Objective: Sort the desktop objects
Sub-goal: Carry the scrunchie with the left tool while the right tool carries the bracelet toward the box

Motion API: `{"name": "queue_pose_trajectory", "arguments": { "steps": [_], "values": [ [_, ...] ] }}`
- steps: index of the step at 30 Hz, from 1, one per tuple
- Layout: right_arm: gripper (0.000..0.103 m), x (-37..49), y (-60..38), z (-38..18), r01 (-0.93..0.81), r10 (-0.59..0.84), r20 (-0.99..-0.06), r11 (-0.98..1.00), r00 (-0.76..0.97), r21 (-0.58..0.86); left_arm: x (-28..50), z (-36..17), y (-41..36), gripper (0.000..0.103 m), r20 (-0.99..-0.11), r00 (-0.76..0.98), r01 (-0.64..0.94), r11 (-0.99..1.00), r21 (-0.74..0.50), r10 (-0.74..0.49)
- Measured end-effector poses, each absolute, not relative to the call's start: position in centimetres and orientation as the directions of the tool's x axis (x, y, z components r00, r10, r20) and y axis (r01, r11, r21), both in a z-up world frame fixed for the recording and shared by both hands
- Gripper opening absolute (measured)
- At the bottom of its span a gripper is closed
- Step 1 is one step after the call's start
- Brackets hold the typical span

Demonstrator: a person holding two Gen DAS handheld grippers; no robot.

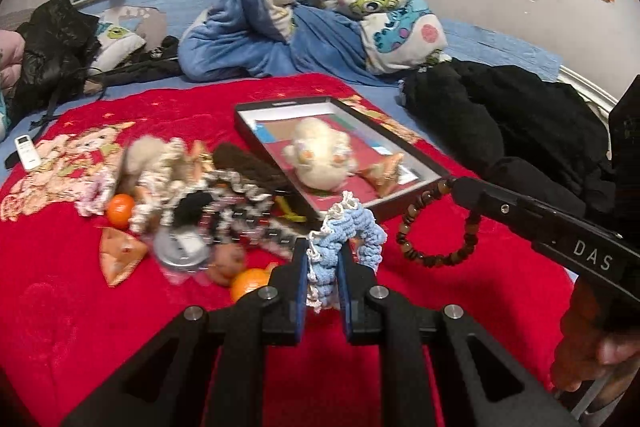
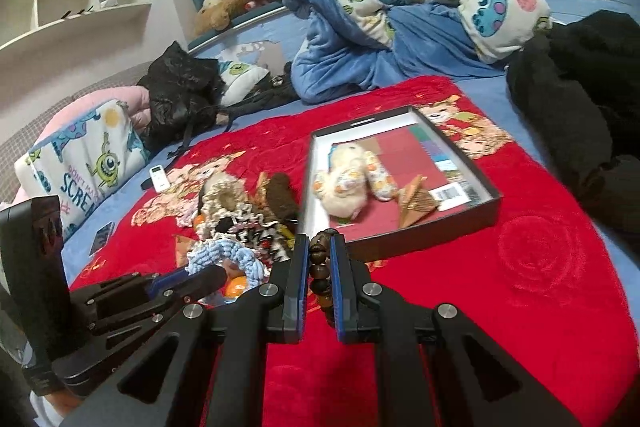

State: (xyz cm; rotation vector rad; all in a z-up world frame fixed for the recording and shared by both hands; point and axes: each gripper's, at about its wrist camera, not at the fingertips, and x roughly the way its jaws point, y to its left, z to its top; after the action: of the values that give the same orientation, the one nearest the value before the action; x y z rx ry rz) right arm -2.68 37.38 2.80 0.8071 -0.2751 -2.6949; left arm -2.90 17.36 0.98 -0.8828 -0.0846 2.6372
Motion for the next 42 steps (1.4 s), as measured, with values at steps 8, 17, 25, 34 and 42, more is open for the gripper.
{"name": "queue_pose_trajectory", "arguments": {
  "steps": [8, 17, 25, 34, 42],
  "values": [
    [0.01, -1.7, 40.6, 2.5, 0.188, -0.307, -0.5, -0.943, -0.81, 0.273, -2.8, 0.1, 20.7, 0.014, -0.574, -0.722, -0.357, -0.919, -0.17, 0.387],
    [0.01, -1.7, 41.5, 2.6, 0.177, -0.297, -0.496, -0.945, -0.816, 0.275, -3.0, -0.6, 21.1, 0.014, -0.59, -0.712, -0.361, -0.919, -0.159, 0.382],
    [0.011, -4.1, 41.5, 3.2, 0.144, -0.292, -0.473, -0.935, -0.832, 0.324, -4.3, -0.3, 20.9, 0.014, -0.607, -0.71, -0.347, -0.928, -0.139, 0.356],
    [0.011, -6.8, 40.9, 3.8, 0.151, -0.324, -0.429, -0.908, -0.843, 0.39, -7.1, 0.8, 21.0, 0.014, -0.591, -0.745, -0.334, -0.94, -0.069, 0.309],
    [0.011, -10.9, 40.8, 3.0, 0.128, -0.331, -0.445, -0.895, -0.832, 0.427, -12.2, 0.9, 22.1, 0.014, -0.564, -0.75, -0.347, -0.931, -0.11, 0.346]
  ]
}}
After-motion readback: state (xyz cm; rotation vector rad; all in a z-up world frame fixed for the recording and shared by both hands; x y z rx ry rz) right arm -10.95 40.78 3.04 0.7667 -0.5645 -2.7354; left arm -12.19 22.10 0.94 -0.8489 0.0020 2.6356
